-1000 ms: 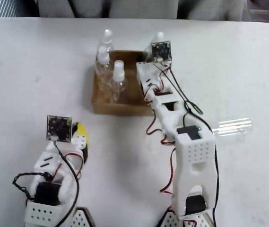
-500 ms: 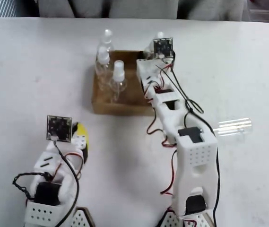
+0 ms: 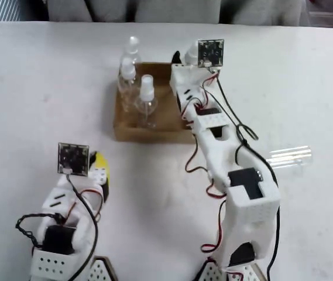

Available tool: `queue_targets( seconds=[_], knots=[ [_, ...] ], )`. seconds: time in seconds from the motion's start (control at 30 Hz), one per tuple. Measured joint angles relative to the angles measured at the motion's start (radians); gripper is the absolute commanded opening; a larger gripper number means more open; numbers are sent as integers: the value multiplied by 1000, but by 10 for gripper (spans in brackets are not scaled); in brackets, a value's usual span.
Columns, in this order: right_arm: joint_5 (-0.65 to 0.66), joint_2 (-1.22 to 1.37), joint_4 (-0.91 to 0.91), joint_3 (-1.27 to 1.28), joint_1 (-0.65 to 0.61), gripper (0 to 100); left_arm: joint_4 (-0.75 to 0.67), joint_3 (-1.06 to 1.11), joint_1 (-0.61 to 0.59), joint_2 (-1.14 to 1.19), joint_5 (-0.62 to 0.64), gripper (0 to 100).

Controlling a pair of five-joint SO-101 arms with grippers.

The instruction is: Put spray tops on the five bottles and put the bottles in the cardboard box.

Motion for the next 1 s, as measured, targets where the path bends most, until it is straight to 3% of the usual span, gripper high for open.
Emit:
queue_targets(
  seconds=[0.5, 0.6, 0.83, 1.0],
  knots=[
    [-3, -164, 34, 37, 23, 380, 0, 0, 0, 0, 0, 27],
    [-21, -221, 74, 54, 21, 380, 0, 0, 0, 0, -49, 26],
    [-34, -408, 253, 57, 72, 379, 0, 0, 0, 0, -78, 27],
    [-35, -582, 500, 57, 132, 378, 0, 0, 0, 0, -78, 27]
  ],
)
